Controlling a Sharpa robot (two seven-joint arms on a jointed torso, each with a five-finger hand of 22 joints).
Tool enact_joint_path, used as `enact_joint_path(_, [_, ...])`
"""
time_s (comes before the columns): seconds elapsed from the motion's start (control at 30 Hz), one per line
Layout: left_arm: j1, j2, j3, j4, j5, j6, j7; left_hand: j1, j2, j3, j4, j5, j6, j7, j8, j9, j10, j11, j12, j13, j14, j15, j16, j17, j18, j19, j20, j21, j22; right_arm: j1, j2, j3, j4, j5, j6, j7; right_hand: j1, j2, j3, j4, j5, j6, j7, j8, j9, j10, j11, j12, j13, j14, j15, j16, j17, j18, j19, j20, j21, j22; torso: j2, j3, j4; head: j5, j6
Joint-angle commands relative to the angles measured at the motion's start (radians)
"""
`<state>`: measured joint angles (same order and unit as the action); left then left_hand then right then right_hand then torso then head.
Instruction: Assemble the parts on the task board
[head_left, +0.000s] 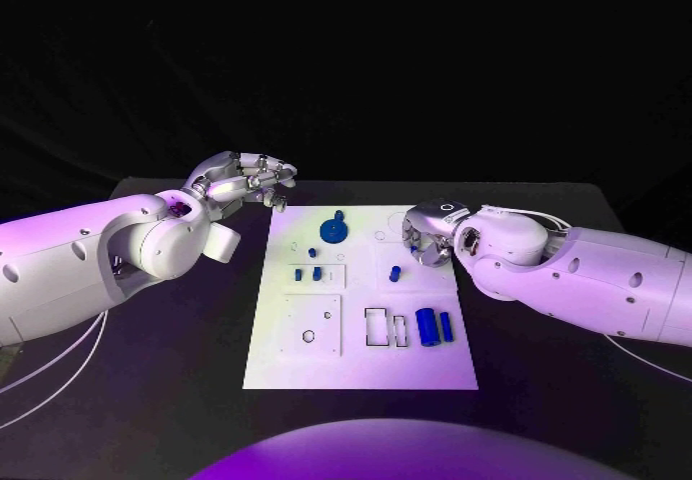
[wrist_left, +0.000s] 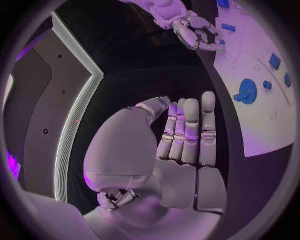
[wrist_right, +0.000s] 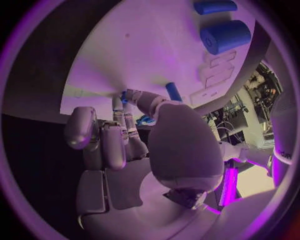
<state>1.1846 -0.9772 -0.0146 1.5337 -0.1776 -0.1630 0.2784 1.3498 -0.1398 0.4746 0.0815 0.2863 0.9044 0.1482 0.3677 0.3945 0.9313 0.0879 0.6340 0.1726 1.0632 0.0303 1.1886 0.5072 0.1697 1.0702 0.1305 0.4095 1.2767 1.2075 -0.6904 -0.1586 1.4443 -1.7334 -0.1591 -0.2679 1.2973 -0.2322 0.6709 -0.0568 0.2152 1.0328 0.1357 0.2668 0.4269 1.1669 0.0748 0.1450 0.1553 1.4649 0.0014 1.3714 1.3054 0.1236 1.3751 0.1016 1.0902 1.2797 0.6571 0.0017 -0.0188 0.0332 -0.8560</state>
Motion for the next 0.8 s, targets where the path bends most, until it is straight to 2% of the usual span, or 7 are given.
enact_joint_path(0.03, [0.001, 0.003, 0.001, 0.003, -0.011, 0.021, 0.000, -0.011, 0.002, -0.005, 0.002, -0.004, -0.007, 0.000, 0.002, 0.002, -0.006, 0.002, 0.004, 0.000, 0.000, -0.005, -0.006, -0.001, 0.010, 0.002, 0.000, -0.004, -0.001, -0.020, 0.002, -0.014, 0.001, -0.018, 0.063, -0.020, -0.006, -0.011, -0.003, -0.002, -0.004, 0.001, 0.001, 0.002, 0.002, 0.005, 0.003, 0.000, 0.002, 0.052, -0.007, 0.004, -0.002, -0.019, -0.003, -0.006, -0.001, 0.002, 0.000, 0.0004, 0.0001, 0.000, 0.000])
enact_joint_path(0.37, [0.001, 0.002, 0.001, 0.004, -0.014, 0.020, 0.000, -0.011, 0.002, -0.005, 0.002, -0.004, -0.007, 0.000, 0.002, 0.002, -0.006, 0.002, 0.004, 0.000, 0.000, -0.005, -0.006, -0.001, 0.010, 0.002, 0.000, -0.004, -0.001, -0.025, 0.003, -0.014, 0.005, -0.022, 0.046, -0.026, -0.016, -0.015, -0.005, -0.001, -0.007, 0.002, 0.000, 0.003, 0.005, 0.007, 0.002, 0.000, 0.006, 0.051, -0.007, 0.005, -0.002, -0.019, -0.004, -0.005, -0.001, 0.003, 0.001, -0.0007, 0.0008, -0.001, -0.002])
enact_joint_path(0.53, [0.001, 0.003, 0.001, 0.004, -0.018, 0.020, 0.000, -0.011, 0.002, -0.005, 0.002, -0.004, -0.007, 0.000, 0.002, 0.002, -0.006, 0.002, 0.004, 0.000, 0.000, -0.005, -0.006, -0.001, 0.010, 0.002, 0.000, -0.004, -0.001, -0.027, 0.002, -0.014, 0.007, -0.022, 0.024, -0.028, -0.013, -0.001, 0.003, -0.004, -0.003, 0.021, -0.008, 0.014, 0.016, 0.025, -0.006, 0.009, 0.015, 0.053, -0.013, 0.011, 0.001, -0.020, 0.000, -0.009, 0.010, 0.012, 0.000, -0.0003, 0.0001, -0.001, -0.002])
enact_joint_path(0.8, [0.001, 0.003, 0.001, 0.004, -0.021, 0.020, -0.002, -0.011, 0.003, -0.005, 0.003, -0.004, -0.009, 0.000, 0.003, 0.003, -0.007, 0.002, 0.004, 0.000, 0.000, -0.005, -0.006, -0.001, 0.010, 0.002, 0.000, -0.006, -0.001, -0.028, -0.002, -0.014, 0.012, -0.017, -0.043, -0.029, -0.013, 0.025, 0.011, -0.004, 0.020, 0.043, -0.015, 0.030, 0.036, 0.050, -0.017, 0.016, 0.030, 0.054, -0.021, 0.017, 0.001, -0.023, 0.007, -0.017, 0.024, 0.025, 0.000, 0.0003, -0.0001, 0.000, -0.003])
